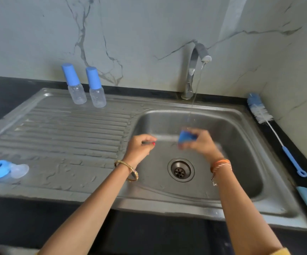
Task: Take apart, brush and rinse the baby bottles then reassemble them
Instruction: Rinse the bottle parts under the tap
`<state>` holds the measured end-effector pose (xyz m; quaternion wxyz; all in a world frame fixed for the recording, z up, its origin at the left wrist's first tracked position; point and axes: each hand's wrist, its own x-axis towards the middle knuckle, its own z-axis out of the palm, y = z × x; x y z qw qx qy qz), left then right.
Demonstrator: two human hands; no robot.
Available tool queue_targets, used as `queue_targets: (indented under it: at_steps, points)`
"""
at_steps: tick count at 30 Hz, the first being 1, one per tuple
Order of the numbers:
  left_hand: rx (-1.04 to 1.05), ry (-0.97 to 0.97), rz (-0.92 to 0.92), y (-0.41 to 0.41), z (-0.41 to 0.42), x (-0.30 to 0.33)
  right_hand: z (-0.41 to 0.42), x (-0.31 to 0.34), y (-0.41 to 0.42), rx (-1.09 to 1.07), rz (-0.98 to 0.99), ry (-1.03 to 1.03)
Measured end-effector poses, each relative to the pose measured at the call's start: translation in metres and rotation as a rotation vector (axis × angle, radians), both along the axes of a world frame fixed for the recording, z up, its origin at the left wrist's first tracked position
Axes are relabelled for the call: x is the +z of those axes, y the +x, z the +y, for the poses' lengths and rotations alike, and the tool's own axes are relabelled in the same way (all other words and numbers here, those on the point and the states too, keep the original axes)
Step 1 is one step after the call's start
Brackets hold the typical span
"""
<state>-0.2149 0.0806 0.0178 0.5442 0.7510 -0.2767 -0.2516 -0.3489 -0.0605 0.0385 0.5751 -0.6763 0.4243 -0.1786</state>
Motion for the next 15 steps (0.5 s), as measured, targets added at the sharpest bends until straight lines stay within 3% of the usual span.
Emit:
queue_targets:
  at_steps: [2,4,9,12,15]
  points:
    - [-0.035,0.006,0.015,0.006,0.013,-0.003,0.006,-0.028,-0.001,-0.112,0.324,-0.393]
    - [-0.041,0.017,0.023,0.016,0.024,-0.004,0.013,-0.037,-0.002,-0.052,0.404,-0.469]
    - [0.042,-0.043,0.013,0.042,0.052,-0.006,0.034,-0.01,0.033,-0.094,0.13,-0.443]
    - [0.194,-0.123,0.007,0.052,0.071,-0.006,0.062,0.011,0.067,-0.079,-0.11,-0.253]
    - [0.344,-0.204,0.025,0.062,0.098,-0.009,0.094,0.014,0.104,0.074,-0.196,-0.109]
